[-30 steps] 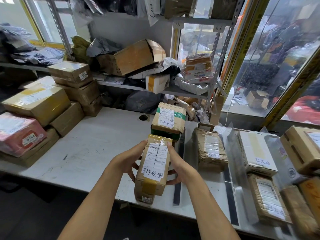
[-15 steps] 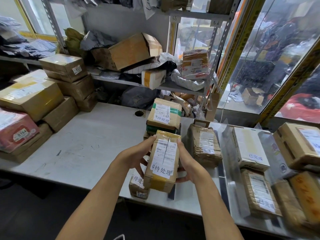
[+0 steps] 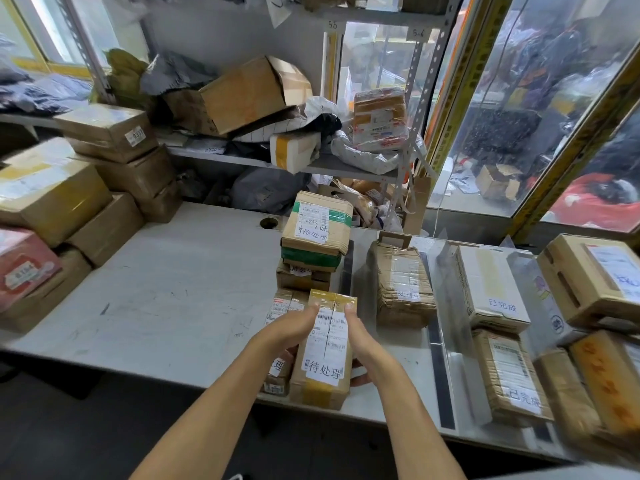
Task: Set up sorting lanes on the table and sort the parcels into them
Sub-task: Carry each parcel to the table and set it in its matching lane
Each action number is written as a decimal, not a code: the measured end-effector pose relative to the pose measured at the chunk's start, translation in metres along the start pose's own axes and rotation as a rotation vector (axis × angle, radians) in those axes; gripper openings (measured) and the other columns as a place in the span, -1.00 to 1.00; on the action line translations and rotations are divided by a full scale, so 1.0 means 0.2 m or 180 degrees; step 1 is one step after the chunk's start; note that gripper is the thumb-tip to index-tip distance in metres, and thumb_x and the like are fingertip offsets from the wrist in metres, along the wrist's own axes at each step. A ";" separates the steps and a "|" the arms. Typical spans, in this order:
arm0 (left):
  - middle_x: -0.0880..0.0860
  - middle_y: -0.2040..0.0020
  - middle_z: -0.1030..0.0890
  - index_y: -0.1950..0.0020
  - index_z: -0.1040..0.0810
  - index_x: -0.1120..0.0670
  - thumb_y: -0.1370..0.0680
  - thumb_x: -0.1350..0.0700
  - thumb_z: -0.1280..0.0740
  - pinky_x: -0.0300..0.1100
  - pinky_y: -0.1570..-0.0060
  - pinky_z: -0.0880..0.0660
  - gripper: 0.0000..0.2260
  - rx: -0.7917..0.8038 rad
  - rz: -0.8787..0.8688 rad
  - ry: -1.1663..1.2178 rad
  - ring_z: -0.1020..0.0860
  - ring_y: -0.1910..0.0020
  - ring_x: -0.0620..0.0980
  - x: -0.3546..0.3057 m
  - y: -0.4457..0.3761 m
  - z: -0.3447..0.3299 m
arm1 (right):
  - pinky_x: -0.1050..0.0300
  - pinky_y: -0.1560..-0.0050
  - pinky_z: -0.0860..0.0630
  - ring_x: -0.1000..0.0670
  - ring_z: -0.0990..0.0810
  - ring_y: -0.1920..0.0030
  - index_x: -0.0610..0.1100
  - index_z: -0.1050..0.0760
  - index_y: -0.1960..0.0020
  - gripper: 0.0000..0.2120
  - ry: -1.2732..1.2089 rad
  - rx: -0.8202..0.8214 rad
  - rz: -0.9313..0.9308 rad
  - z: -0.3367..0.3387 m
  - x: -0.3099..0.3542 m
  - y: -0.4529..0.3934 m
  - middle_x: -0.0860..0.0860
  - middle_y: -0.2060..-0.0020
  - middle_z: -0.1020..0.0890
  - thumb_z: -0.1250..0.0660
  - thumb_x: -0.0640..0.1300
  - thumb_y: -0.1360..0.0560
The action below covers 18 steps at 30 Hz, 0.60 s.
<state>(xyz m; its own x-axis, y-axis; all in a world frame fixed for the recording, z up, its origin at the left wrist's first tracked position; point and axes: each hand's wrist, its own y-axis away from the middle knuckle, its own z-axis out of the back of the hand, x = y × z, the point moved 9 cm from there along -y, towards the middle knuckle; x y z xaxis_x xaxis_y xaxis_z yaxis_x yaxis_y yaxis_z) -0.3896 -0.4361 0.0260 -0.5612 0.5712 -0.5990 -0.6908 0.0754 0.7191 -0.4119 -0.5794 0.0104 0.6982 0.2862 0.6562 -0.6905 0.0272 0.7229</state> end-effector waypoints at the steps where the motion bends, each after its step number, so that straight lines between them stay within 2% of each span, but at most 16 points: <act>1: 0.11 -0.40 -0.53 -0.47 -0.42 -0.03 -0.61 -0.38 0.10 0.22 -0.29 -0.48 -0.35 -0.0091 0.0004 -0.0019 -0.48 -0.37 0.21 0.00 -0.01 0.01 | -0.24 -0.57 -0.19 -0.20 -0.19 -0.60 0.00 0.11 -0.68 -0.19 0.0004 -0.0004 0.0002 -0.01 -0.01 0.00 -0.13 -0.64 -0.12 0.18 0.45 -0.59; 4: 0.12 -0.31 -0.58 -0.43 -0.43 0.02 -0.59 -0.38 0.06 0.15 -0.17 -0.56 -0.35 -0.0432 -0.0024 0.0079 -0.55 -0.26 0.19 0.01 -0.03 0.06 | -0.29 -0.56 -0.17 -0.24 -0.18 -0.60 0.08 0.22 -0.67 -0.21 -0.0012 -0.0062 0.0004 -0.04 -0.02 -0.02 -0.15 -0.63 -0.16 0.17 0.46 -0.58; 6: 0.14 -0.35 -0.53 -0.46 -0.40 0.04 -0.62 -0.34 0.05 0.05 -0.08 -0.57 -0.37 -0.0604 -0.0070 0.0167 -0.53 -0.26 0.19 0.00 -0.01 0.09 | -0.34 -0.57 -0.08 -0.23 -0.09 -0.62 0.16 0.18 -0.66 -0.23 -0.0078 -0.0150 0.0096 -0.04 -0.01 -0.04 -0.12 -0.65 -0.11 0.16 0.49 -0.57; 8: 0.15 -0.43 -0.45 -0.52 -0.33 0.04 -0.64 -0.32 0.04 0.01 -0.02 -0.53 -0.39 -0.0691 -0.0092 0.0205 -0.49 -0.30 0.19 0.01 -0.01 0.11 | -0.29 -0.59 0.05 -0.18 0.02 -0.65 0.14 0.07 -0.67 -0.30 -0.0082 -0.0262 0.0293 -0.03 0.02 -0.02 -0.07 -0.66 -0.03 0.15 0.42 -0.62; 11: 0.11 -0.40 -0.46 -0.54 -0.32 0.03 -0.65 -0.30 0.04 0.05 -0.18 -0.53 -0.41 -0.0904 -0.0198 0.0295 -0.49 -0.30 0.15 0.05 0.03 0.21 | -0.25 -0.57 0.01 -0.13 0.02 -0.65 0.11 0.03 -0.67 -0.32 0.0188 -0.0359 0.0651 -0.03 0.10 0.02 -0.01 -0.66 -0.01 0.12 0.38 -0.64; 14: 0.08 -0.49 -0.43 -0.52 -0.38 0.01 -0.67 -0.27 0.02 0.02 -0.41 -0.36 -0.45 -0.1309 -0.0481 0.0338 -0.42 -0.42 0.11 0.11 0.12 0.39 | -0.27 -0.55 -0.09 -0.11 -0.03 -0.64 0.11 0.04 -0.67 -0.30 0.0672 -0.0518 0.1032 -0.09 0.24 0.05 -0.01 -0.66 -0.05 0.06 0.39 -0.63; 16: 0.02 -0.53 -0.37 -0.54 -0.35 0.00 -0.68 -0.23 -0.02 -0.07 -0.45 -0.25 -0.48 -0.1684 -0.0651 0.0301 -0.34 -0.49 0.04 0.18 0.21 0.54 | -0.27 -0.52 -0.18 -0.13 -0.12 -0.62 0.12 0.02 -0.66 -0.33 0.1002 -0.0611 0.1382 -0.20 0.38 0.07 -0.03 -0.64 -0.11 0.03 0.37 -0.64; 18: 0.00 -0.58 -0.28 -0.58 -0.27 -0.04 -0.66 -0.25 -0.05 -0.01 -0.50 -0.20 -0.47 -0.2070 -0.0684 0.0247 -0.25 -0.55 0.03 0.31 0.29 0.72 | -0.26 -0.52 -0.22 -0.14 -0.15 -0.60 0.13 0.01 -0.66 -0.34 0.1284 -0.0541 0.1783 -0.40 0.55 0.08 -0.04 -0.63 -0.14 -0.01 0.35 -0.64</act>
<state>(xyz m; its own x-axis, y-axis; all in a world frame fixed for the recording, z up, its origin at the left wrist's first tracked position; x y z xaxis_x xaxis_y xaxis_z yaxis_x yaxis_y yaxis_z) -0.3984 -0.2784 0.0812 -0.3953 0.5364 -0.7456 -0.9100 -0.3391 0.2385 -0.3618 -0.4701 0.0768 0.1278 0.6322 0.7642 -0.9680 -0.0882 0.2349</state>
